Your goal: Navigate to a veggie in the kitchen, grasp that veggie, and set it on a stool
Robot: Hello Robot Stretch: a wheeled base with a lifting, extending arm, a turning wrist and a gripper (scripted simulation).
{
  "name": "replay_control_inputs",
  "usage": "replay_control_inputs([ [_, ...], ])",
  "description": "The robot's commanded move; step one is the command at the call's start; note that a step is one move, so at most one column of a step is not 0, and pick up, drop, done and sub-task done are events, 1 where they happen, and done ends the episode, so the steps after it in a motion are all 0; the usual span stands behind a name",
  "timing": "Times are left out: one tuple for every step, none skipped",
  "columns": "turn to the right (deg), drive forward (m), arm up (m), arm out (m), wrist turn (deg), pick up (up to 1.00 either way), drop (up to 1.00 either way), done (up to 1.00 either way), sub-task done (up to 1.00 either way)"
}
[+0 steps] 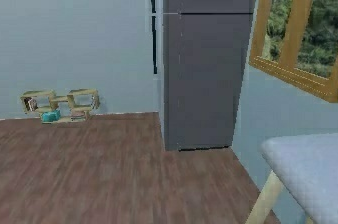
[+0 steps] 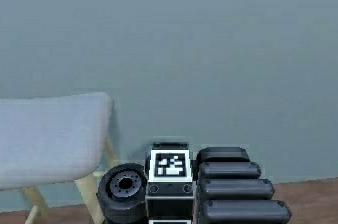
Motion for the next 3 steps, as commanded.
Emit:
replay_control_inputs([
  [45.0, 0.00, 0.00, 0.00, 0.0, 0.00, 0.00, 0.00, 0.00],
  [3.0, 0.00, 0.00, 0.00, 0.0, 0.00, 0.00, 0.00, 0.00],
  [-45.0, 0.00, 0.00, 0.00, 0.0, 0.00, 0.00, 0.00, 0.00],
])
